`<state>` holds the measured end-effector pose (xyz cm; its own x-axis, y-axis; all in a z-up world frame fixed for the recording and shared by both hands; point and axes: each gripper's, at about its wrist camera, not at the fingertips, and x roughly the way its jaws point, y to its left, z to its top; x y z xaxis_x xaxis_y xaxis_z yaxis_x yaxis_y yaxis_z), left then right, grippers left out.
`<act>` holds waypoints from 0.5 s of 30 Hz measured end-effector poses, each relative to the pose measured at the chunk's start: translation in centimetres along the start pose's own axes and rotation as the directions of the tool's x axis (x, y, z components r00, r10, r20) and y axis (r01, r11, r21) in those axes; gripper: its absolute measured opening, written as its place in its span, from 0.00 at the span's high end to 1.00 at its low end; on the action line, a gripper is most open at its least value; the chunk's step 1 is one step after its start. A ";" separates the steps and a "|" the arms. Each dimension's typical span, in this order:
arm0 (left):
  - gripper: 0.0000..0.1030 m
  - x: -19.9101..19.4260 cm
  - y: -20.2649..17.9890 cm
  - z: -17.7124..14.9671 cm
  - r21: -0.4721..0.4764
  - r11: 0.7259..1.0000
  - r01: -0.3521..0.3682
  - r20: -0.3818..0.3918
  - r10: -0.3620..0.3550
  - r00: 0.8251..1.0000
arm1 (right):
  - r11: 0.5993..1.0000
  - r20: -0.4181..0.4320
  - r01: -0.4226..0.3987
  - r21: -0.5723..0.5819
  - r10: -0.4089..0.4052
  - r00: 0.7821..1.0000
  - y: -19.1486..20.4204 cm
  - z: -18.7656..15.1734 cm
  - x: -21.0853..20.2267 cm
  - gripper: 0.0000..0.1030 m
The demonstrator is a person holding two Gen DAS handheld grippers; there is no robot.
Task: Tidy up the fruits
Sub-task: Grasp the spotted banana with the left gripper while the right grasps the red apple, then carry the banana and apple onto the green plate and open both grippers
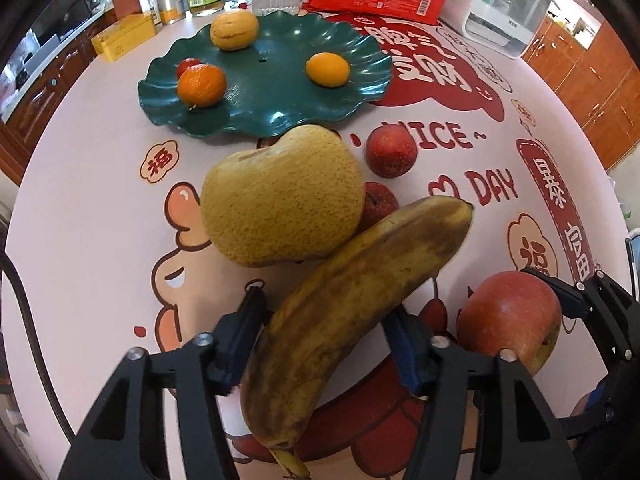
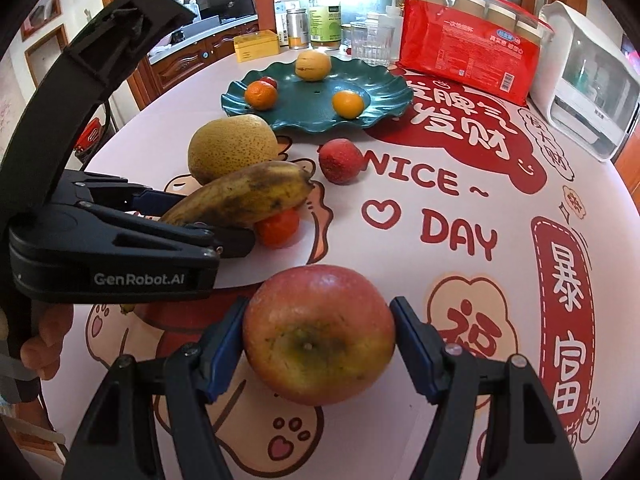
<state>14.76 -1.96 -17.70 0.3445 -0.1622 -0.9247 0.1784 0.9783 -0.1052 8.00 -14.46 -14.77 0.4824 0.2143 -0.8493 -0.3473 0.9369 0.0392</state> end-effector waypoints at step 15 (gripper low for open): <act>0.65 -3.8 0.8 -2.3 -0.065 0.993 0.101 0.022 -0.100 0.995 | 0.998 0.005 0.005 0.065 -0.005 1.000 -1.1 0.7 -2.1 0.32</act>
<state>11.47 -0.31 -15.08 0.3454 -0.2619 -0.9012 0.1519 0.9632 -0.2217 7.97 -15.78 -12.67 0.4880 0.2107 -0.8471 -0.2920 0.9539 0.0691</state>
